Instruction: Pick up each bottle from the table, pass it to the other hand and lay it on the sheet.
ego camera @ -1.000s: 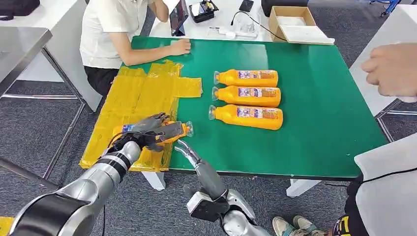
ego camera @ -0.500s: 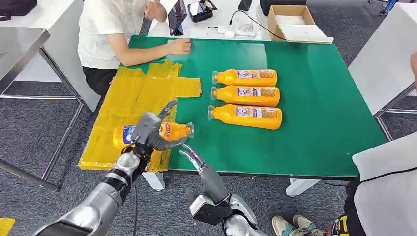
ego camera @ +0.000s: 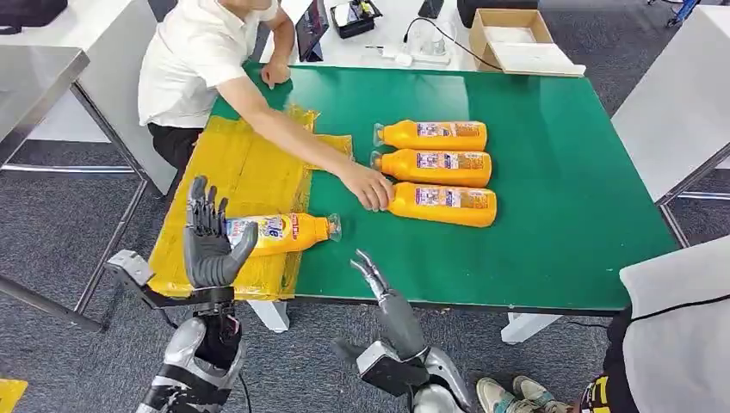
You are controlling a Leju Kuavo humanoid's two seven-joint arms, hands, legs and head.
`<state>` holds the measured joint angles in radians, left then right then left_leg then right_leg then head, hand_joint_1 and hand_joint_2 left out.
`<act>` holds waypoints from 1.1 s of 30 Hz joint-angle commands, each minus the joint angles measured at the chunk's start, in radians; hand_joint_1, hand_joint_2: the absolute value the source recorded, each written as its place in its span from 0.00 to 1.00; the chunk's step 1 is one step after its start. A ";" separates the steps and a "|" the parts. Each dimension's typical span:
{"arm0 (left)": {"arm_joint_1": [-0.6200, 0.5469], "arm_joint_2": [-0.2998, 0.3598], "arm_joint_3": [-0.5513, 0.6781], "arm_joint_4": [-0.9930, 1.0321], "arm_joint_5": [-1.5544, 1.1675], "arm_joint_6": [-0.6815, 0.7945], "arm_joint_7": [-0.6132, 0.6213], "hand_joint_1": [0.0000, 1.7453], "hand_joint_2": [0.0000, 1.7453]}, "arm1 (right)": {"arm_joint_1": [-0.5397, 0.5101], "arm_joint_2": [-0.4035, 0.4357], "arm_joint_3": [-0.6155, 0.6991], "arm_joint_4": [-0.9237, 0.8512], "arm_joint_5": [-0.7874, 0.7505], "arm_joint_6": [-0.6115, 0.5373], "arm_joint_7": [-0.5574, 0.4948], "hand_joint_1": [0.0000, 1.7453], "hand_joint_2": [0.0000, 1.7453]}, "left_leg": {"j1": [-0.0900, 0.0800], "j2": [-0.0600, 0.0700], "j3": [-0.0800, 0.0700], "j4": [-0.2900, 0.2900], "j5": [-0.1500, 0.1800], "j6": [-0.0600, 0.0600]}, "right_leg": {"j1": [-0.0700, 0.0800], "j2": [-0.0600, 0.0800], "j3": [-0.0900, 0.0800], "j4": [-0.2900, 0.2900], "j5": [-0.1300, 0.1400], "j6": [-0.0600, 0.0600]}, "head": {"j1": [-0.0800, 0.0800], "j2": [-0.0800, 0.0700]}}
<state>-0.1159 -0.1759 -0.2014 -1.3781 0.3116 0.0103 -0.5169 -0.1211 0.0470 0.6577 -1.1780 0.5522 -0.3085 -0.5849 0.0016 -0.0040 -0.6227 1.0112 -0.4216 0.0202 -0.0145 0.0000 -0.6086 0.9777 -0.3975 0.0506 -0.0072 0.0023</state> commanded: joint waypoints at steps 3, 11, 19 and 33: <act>0.052 0.012 0.007 -0.115 0.020 -0.008 0.013 0.00 1.00 | -0.050 -0.081 -0.052 0.016 0.047 -0.034 0.022 0.00 1.00 | 0.000 0.001 0.002 0.000 -0.001 -0.001 | 0.000 0.001 0.002 0.000 -0.001 -0.001 | 0.000 0.000; 0.120 0.018 -0.024 -0.171 -0.088 0.080 -0.046 0.00 1.00 | -0.197 -0.177 -0.119 0.194 0.275 -0.149 0.175 0.00 1.00 | 0.000 0.002 0.005 -0.001 -0.001 0.000 | 0.000 0.002 0.004 -0.001 -0.001 -0.001 | 0.000 0.000; 0.139 0.025 -0.076 -0.155 -0.096 0.089 -0.048 0.00 1.00 | -0.417 -0.163 -0.175 0.532 0.367 -0.083 0.205 0.00 1.00 | -0.003 0.002 0.004 -0.001 0.000 0.001 | -0.003 0.003 0.003 -0.001 0.001 0.000 | 0.000 0.000; 0.154 0.017 -0.065 -0.172 -0.092 0.101 -0.033 0.00 1.00 | -0.429 -0.139 -0.103 0.561 0.508 -0.113 0.409 0.00 1.00 | -0.002 0.000 0.003 0.000 0.000 0.001 | -0.002 0.001 0.003 0.000 0.000 0.000 | 0.000 0.000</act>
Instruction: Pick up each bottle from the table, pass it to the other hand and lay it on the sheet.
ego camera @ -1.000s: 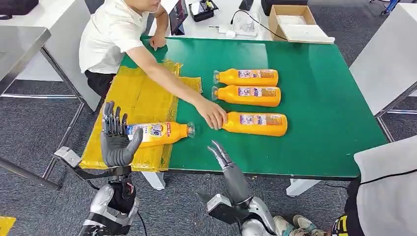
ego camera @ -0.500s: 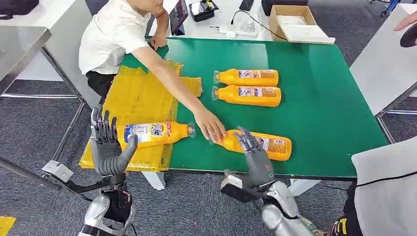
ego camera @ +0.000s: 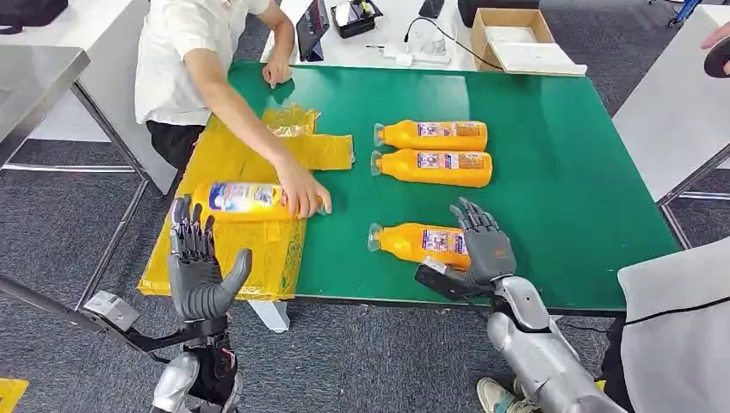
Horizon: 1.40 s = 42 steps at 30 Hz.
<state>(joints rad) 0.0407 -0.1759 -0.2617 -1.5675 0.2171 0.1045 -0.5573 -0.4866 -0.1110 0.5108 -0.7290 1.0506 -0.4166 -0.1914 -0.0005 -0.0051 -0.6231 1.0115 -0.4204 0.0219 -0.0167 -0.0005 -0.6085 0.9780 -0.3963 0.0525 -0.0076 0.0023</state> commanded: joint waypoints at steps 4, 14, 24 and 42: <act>0.005 0.015 0.003 0.013 -0.002 0.010 0.016 0.00 1.00 | -0.071 0.018 0.023 0.128 0.008 0.065 0.088 0.00 1.00 | 0.000 0.002 0.005 0.000 -0.002 -0.001 | 0.000 0.002 0.004 0.000 -0.002 -0.002 | 0.000 0.000; 0.021 -0.001 0.038 0.020 -0.038 0.023 0.043 0.00 1.00 | -0.075 0.019 0.024 0.139 0.097 0.153 0.284 0.00 1.00 | 0.000 0.002 0.007 0.000 -0.003 -0.002 | 0.001 0.002 0.006 0.000 -0.003 -0.003 | 0.000 0.000; 0.026 -0.011 0.049 0.022 -0.048 0.018 0.060 0.00 1.00 | -0.073 0.021 0.019 0.136 0.129 0.176 0.322 0.00 1.00 | 0.000 0.001 0.006 -0.001 -0.002 -0.001 | 0.001 0.001 0.006 -0.001 -0.002 -0.003 | 0.000 0.000; -0.030 0.006 0.000 0.094 -0.044 -0.003 0.088 0.00 1.00 | -0.065 0.043 -0.097 0.290 -0.031 0.297 0.185 1.00 1.00 | 0.000 -0.001 0.008 -0.002 0.000 -0.001 | 0.001 -0.002 0.007 -0.002 -0.001 -0.002 | 0.000 0.000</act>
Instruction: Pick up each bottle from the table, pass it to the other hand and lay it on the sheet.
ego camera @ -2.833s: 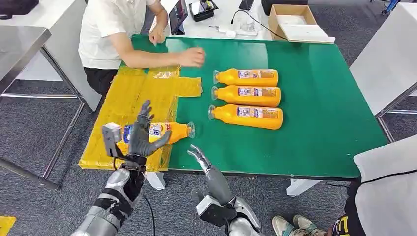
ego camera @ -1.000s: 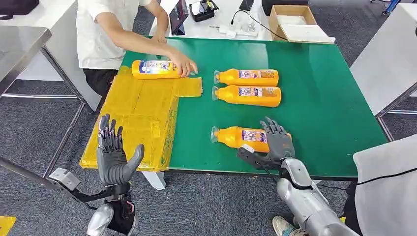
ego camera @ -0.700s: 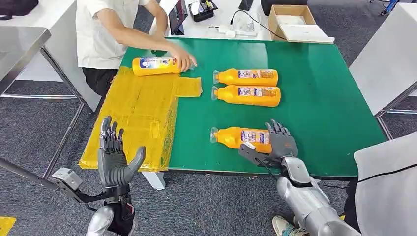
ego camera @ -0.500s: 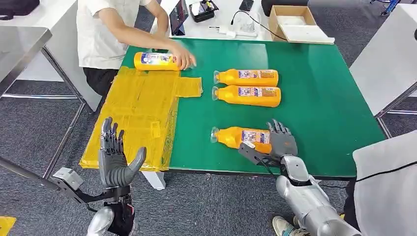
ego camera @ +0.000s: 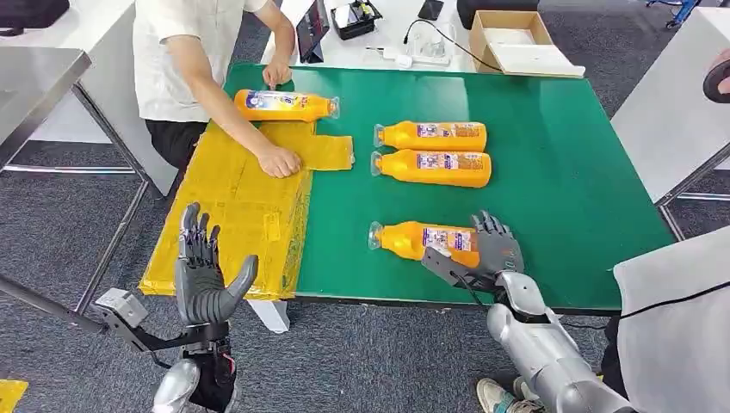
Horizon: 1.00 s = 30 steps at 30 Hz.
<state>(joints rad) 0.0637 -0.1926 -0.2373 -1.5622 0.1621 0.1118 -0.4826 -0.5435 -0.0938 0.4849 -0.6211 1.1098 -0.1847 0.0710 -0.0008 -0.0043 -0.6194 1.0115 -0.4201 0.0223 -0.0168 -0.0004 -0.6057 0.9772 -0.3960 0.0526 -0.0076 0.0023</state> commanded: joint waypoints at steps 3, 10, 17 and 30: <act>-0.061 0.032 -0.035 0.095 0.019 -0.012 0.013 0.00 1.00 | 0.005 0.025 -0.097 0.183 -0.166 0.110 -0.173 1.00 1.00 | 0.001 -0.004 0.006 -0.002 0.000 -0.001 | 0.001 -0.004 0.007 -0.002 -0.001 -0.002 | 0.000 0.000; -0.066 0.039 -0.053 0.102 0.039 -0.016 0.007 0.00 1.00 | 0.026 0.032 -0.101 0.177 -0.268 0.154 -0.245 0.81 1.00 | 0.002 -0.002 0.014 -0.003 -0.002 -0.002 | 0.002 -0.002 0.013 -0.004 -0.001 -0.003 | 0.000 0.000; -0.061 0.042 -0.051 0.096 0.048 -0.017 0.008 0.00 1.00 | 0.029 0.029 -0.092 0.172 -0.287 0.151 -0.251 0.94 1.00 | 0.002 -0.002 0.018 -0.003 -0.003 -0.003 | 0.003 -0.003 0.016 -0.004 -0.001 -0.004 | 0.001 0.000; -0.068 0.021 -0.116 0.256 0.119 0.050 0.141 0.00 1.00 | 0.159 0.059 -0.038 -0.265 -0.573 0.220 -0.434 1.00 1.00 | 0.002 0.002 0.017 -0.001 -0.004 -0.002 | 0.003 0.001 0.015 -0.002 -0.002 -0.003 | 0.001 0.000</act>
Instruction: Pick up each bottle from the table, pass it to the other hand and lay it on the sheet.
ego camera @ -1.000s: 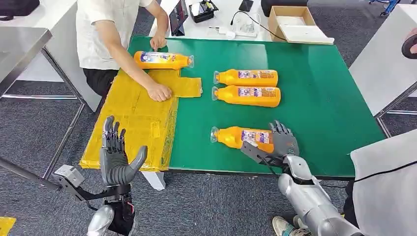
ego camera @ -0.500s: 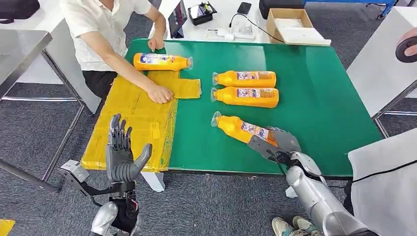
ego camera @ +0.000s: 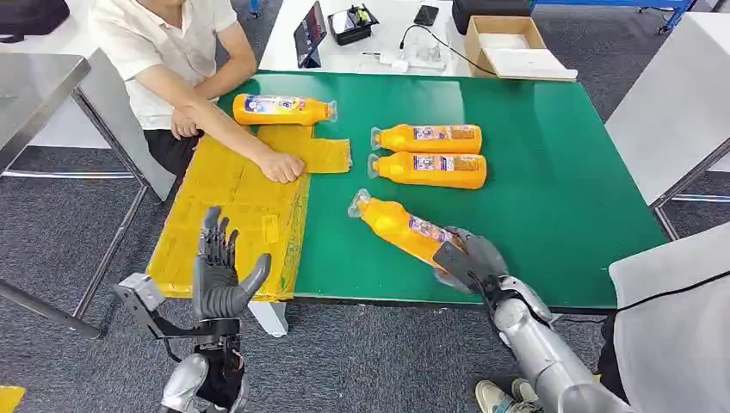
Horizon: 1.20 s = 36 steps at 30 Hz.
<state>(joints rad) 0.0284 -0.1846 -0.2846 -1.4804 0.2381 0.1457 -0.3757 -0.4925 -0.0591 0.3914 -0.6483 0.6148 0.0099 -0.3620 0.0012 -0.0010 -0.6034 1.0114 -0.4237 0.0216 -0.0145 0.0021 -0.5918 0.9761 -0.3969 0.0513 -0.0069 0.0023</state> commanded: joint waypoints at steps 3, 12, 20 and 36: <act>-0.028 0.026 -0.102 0.181 0.088 -0.007 0.049 0.00 1.00 | 0.128 0.026 0.088 -0.313 -0.143 0.040 -0.049 1.00 1.00 | 0.000 -0.001 -0.004 -0.001 0.000 -0.001 | 0.000 -0.001 -0.003 0.000 -0.001 -0.002 | -0.001 0.000; -0.029 0.052 -0.159 0.152 0.086 -0.053 0.040 0.00 1.00 | 0.147 0.023 0.118 -0.375 -0.184 0.055 -0.075 1.00 1.00 | 0.001 -0.003 -0.008 -0.001 -0.001 -0.001 | 0.000 -0.003 -0.006 0.001 -0.003 -0.003 | 0.000 0.000; -0.058 0.053 -0.264 0.166 -0.032 -0.090 -0.008 0.00 1.00 | 0.169 0.068 0.193 -0.441 -0.227 0.052 -0.104 1.00 1.00 | 0.000 -0.002 -0.014 -0.001 0.000 -0.001 | 0.000 -0.001 -0.012 0.001 -0.001 -0.002 | 0.000 0.000; -0.087 0.034 -0.259 0.136 -0.013 -0.117 -0.006 0.00 1.00 | 0.100 0.102 0.302 -0.331 -0.169 0.027 -0.109 1.00 1.00 | 0.001 -0.001 -0.015 0.000 0.000 -0.001 | 0.001 -0.001 -0.013 0.000 -0.001 -0.002 | 0.000 0.000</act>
<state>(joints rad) -0.0071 -0.1637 -0.5253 -1.3729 0.1739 0.0443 -0.3937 -0.3210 0.0237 0.5867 -1.0693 0.4173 0.0363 -0.4662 0.0012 -0.0042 -0.6223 1.0114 -0.4223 0.0221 -0.0148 -0.0001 -0.6078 0.9768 -0.3970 0.0514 -0.0069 0.0023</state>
